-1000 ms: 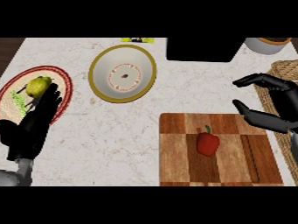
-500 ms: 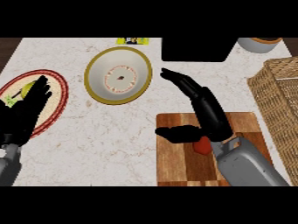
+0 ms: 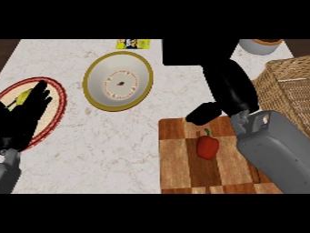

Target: Pick the bell pepper from the cutting board and place it in the basket

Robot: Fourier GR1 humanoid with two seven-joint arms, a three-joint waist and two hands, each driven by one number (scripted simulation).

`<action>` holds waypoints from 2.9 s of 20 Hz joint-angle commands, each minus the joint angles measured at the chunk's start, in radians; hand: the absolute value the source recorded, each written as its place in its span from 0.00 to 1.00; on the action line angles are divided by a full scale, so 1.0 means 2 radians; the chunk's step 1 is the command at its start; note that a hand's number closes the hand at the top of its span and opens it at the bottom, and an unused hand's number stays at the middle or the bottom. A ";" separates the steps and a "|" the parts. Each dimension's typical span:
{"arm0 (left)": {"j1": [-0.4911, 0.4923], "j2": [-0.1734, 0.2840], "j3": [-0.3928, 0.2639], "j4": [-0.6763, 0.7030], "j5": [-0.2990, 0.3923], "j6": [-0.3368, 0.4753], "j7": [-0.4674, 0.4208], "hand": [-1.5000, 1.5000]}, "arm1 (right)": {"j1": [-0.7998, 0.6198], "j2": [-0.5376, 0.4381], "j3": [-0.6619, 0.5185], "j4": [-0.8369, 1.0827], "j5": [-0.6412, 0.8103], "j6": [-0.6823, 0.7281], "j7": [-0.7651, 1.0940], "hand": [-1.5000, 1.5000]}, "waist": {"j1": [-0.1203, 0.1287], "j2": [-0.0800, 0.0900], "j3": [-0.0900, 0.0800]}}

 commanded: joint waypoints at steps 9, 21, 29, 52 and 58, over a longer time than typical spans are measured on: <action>-0.024 -0.012 0.007 0.012 -0.008 0.002 0.008 0.50 | -0.083 -0.060 -0.094 -0.045 -0.199 0.281 0.226 0.00 | -0.002 0.005 0.003; 0.002 -0.021 0.029 0.015 -0.015 -0.027 -0.019 0.50 | 0.094 -0.148 -0.199 -0.286 -0.308 0.221 0.235 0.00 | 0.001 0.007 0.004; -0.030 -0.031 0.036 0.024 -0.041 -0.031 0.008 0.50 | 0.242 -0.070 -0.150 -0.285 -0.130 0.178 0.091 0.00 | 0.009 0.010 0.004; -0.025 -0.076 0.076 0.013 -0.088 -0.060 0.021 0.50 | 0.234 0.075 -0.116 0.018 0.071 0.097 -0.117 0.00 | 0.013 0.010 0.004; -0.014 -0.093 0.090 0.030 -0.104 -0.083 -0.010 0.50 | 0.283 0.073 -0.122 0.032 0.096 0.083 -0.187 0.00 | 0.011 0.010 0.004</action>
